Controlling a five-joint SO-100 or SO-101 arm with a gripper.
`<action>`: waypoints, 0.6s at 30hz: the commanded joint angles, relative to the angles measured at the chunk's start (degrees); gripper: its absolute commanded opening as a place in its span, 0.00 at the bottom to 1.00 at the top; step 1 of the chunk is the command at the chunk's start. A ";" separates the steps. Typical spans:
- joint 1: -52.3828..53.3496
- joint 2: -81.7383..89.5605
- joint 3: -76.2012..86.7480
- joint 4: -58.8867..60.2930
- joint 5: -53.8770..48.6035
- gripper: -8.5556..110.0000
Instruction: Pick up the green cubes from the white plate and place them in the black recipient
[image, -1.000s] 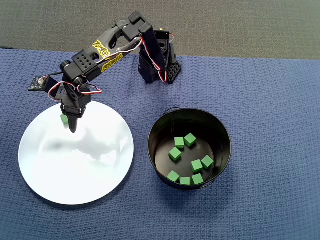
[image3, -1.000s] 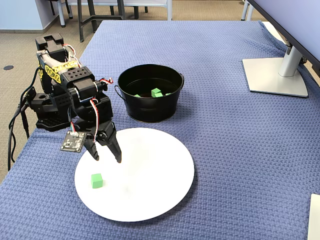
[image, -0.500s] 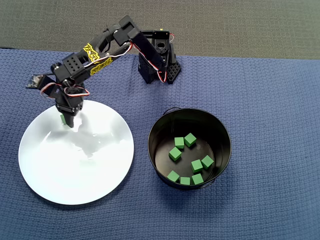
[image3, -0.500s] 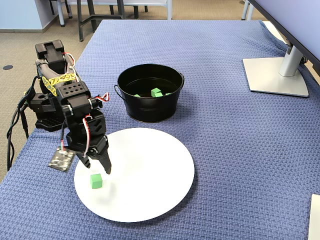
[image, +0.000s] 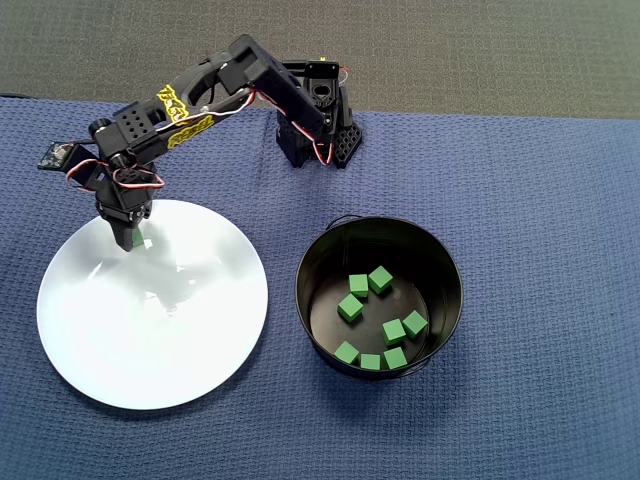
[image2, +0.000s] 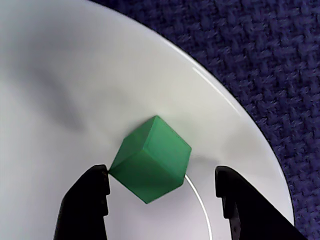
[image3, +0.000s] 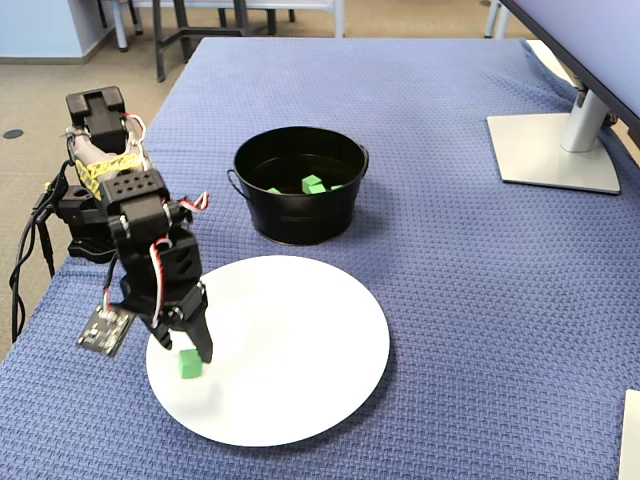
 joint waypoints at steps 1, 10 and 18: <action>0.44 0.35 -3.69 -0.97 -0.18 0.23; 0.70 0.00 -3.43 -3.08 -0.53 0.23; 0.35 -0.62 -3.43 -3.87 -3.34 0.22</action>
